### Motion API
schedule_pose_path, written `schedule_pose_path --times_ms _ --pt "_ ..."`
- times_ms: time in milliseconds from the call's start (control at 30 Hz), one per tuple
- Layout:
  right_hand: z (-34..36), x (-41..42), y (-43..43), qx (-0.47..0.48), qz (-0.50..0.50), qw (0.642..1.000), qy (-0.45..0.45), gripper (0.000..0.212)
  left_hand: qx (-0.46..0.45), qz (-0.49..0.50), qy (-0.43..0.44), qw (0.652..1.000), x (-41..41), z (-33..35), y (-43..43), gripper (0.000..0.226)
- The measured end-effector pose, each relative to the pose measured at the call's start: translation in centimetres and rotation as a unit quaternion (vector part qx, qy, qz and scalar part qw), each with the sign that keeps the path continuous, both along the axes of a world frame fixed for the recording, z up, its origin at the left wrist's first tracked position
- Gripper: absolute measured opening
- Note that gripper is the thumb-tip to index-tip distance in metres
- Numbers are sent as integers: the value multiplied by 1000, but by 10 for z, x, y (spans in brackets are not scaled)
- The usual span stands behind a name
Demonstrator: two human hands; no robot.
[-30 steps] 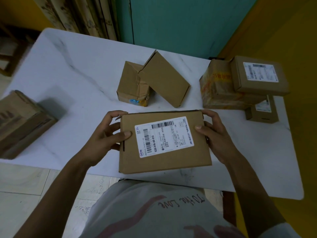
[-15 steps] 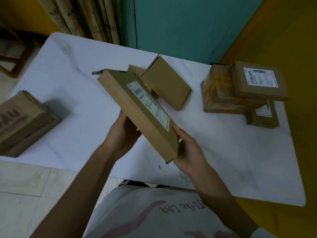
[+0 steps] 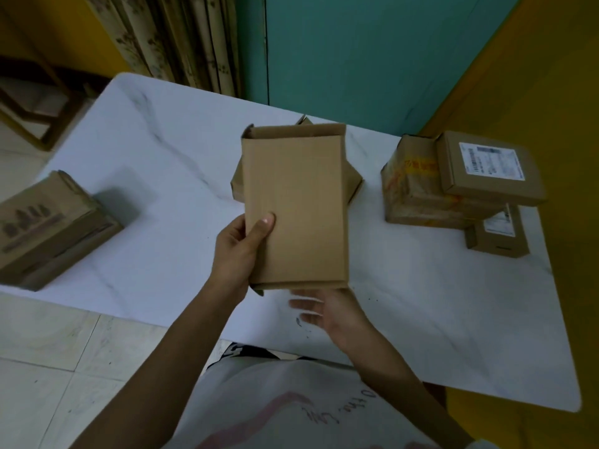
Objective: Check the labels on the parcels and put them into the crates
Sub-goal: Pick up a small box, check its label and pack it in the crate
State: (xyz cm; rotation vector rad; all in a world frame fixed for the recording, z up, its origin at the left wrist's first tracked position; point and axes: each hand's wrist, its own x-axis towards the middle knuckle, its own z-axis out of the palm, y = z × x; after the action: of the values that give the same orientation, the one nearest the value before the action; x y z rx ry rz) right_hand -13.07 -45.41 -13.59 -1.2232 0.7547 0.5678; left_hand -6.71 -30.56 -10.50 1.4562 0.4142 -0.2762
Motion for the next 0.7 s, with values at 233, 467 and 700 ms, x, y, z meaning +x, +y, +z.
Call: schedule_pose_path --times_ms 233,467,700 --pt "30 2 6 -181 -33 932 -312 65 247 28 -238 939 -21 14 -21 19" --pt "51 30 -5 -19 -97 930 -355 26 372 -119 -448 804 -41 16 -36 42" --pt "29 45 -32 -23 44 952 -303 22 168 -13 -38 985 -52 12 22 85"
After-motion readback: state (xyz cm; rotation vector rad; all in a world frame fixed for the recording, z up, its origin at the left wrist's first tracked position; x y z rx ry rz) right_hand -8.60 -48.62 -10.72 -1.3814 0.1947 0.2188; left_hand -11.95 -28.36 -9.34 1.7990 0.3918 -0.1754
